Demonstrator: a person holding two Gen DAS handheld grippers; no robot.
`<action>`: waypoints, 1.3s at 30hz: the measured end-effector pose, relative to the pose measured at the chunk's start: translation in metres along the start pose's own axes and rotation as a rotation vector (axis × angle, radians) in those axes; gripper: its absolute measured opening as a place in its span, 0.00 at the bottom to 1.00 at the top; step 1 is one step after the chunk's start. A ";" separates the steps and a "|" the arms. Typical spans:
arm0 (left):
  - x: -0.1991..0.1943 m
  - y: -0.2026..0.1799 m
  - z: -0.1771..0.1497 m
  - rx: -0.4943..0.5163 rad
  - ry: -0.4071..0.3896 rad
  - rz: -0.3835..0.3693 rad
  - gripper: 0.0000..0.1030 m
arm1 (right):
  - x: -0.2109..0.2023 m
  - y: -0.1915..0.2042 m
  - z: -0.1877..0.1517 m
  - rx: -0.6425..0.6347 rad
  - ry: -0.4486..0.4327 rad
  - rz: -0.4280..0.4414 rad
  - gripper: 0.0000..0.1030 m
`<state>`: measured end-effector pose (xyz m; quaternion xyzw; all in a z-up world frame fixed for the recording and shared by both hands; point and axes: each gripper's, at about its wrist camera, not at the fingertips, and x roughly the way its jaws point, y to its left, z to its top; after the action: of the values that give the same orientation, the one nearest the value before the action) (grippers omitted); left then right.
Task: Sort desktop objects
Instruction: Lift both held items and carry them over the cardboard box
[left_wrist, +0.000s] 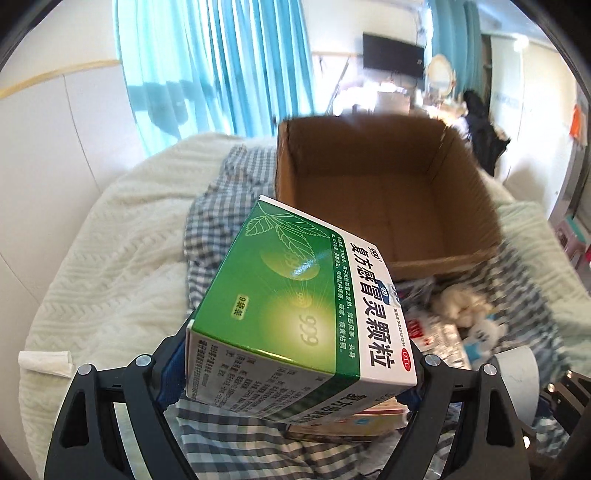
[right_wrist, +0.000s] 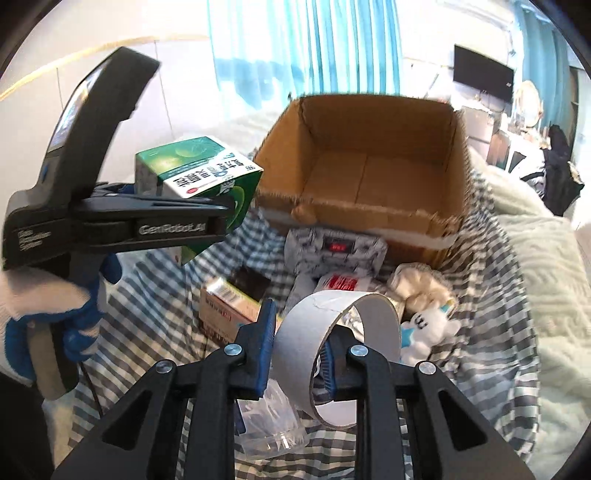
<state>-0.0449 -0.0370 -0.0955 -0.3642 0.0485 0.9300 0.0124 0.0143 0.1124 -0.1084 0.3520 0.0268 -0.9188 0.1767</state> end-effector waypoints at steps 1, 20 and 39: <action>-0.011 0.000 0.001 0.001 -0.041 -0.009 0.86 | -0.005 0.000 0.001 0.001 -0.017 -0.005 0.21; -0.123 0.017 0.016 -0.085 -0.381 -0.106 0.86 | -0.106 0.017 0.040 -0.003 -0.371 -0.140 0.13; -0.123 0.004 0.067 -0.049 -0.485 -0.158 0.86 | -0.134 -0.015 0.099 0.029 -0.475 -0.160 0.12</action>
<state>0.0003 -0.0331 0.0370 -0.1333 -0.0072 0.9872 0.0873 0.0382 0.1501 0.0531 0.1253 -0.0010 -0.9871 0.0999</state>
